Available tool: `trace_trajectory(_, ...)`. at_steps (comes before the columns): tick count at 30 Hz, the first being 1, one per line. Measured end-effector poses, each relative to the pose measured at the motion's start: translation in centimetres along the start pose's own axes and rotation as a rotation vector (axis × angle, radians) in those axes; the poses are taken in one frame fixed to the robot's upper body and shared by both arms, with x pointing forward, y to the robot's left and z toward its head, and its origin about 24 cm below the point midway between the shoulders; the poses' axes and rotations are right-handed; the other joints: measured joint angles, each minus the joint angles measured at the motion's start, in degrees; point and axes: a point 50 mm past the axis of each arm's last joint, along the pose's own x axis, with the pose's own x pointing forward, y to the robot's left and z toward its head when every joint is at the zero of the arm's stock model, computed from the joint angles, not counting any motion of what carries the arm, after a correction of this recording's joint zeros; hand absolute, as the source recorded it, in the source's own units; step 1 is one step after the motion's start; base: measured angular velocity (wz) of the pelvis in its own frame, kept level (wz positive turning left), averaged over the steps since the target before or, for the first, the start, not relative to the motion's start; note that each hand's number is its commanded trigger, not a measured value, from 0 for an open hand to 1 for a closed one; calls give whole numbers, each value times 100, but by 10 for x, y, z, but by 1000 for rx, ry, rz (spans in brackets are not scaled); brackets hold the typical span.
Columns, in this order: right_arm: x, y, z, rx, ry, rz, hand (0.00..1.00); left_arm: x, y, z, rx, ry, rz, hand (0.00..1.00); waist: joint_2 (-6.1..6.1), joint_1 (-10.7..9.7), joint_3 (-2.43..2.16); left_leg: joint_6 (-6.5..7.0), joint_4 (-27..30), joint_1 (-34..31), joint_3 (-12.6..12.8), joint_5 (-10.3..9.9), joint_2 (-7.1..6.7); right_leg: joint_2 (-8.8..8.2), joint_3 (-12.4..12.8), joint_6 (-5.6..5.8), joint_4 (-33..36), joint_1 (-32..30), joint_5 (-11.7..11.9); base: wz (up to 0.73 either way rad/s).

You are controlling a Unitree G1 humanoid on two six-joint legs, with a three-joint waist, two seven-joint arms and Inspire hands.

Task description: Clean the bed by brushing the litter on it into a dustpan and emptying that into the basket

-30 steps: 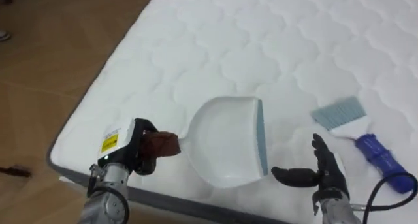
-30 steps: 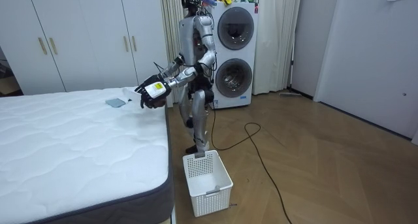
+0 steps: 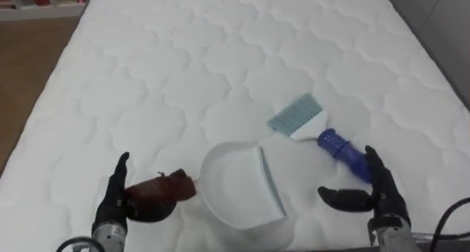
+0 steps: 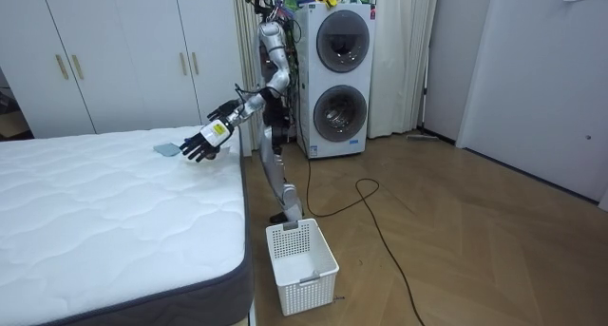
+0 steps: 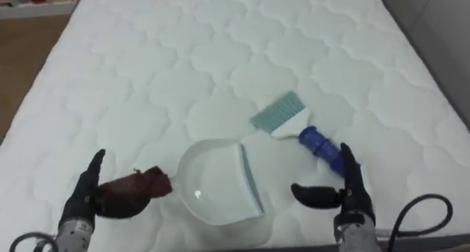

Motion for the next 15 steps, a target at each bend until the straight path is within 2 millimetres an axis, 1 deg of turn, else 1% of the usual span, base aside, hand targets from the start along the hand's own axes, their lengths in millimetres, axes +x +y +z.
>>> trace_trajectory(1,0,0,0,-2,1,-3,0,0,1,0,-11,0,8,0,-12,0,15,-2,-34,45,-9,-1,-2,2,0,0,-1,25,0,-14)
trace_trajectory(2,-1,-1,-2,-2,5,-11,0,0,3,0,-33,4,21,0,-37,-21,51,-3,-111,137,-20,-2,-4,6,-18,1,-23,78,0,-6)
trace_trajectory(3,-1,-2,-2,-2,7,-15,0,0,3,-1,-50,9,28,0,-41,-22,68,-3,-148,167,-20,-2,-6,6,-39,3,-45,104,1,0)
trace_trajectory(4,-1,-3,-4,0,15,-25,0,0,4,-2,-89,24,40,0,-45,-23,70,-3,-204,183,-17,-2,-5,13,-41,25,-101,117,18,4)
trace_trajectory(6,-3,-9,-8,16,32,-50,0,-1,5,-8,-144,55,60,0,-18,-11,89,-4,-307,226,-23,-2,-14,15,-41,40,-113,118,27,2)
trace_trajectory(7,-5,-13,-12,22,46,-73,0,-3,6,-13,-175,80,79,0,-5,13,88,-4,-364,254,-14,-2,-21,16,-32,53,-132,119,35,0)
trace_trajectory(9,-8,-20,-19,28,73,-118,0,-8,12,-22,-205,112,124,0,-2,32,88,-3,-391,276,1,-2,-33,12,-23,78,-201,149,51,0)
trace_trajectory(10,-10,-25,-26,27,96,-146,0,-11,18,-29,-207,138,155,0,-1,48,89,-3,-412,320,1,-1,-41,8,-19,90,-229,198,58,0)
trace_trajectory(11,-13,-30,-39,10,144,-178,0,-14,24,-41,-209,176,196,0,0,66,71,-3,-471,409,3,-1,-46,9,-20,100,-320,256,63,0)
trace_trajectory(12,-17,-36,-52,0,203,-206,0,-19,31,-58,-211,242,239,0,-45,117,51,-3,-516,487,5,-1,-55,3,-18,109,-367,331,58,0)
trace_trajectory(13,-20,-39,-58,-3,232,-216,0,-21,35,-64,-219,273,265,0,-18,138,14,-3,-522,508,4,-1,-59,2,-11,114,-393,357,61,-5)
trace_trajectory(15,-30,-48,-77,4,317,-255,0,-37,53,-96,-208,404,367,0,-46,157,1,-3,-583,582,4,-1,-72,4,18,131,-416,435,66,-2)
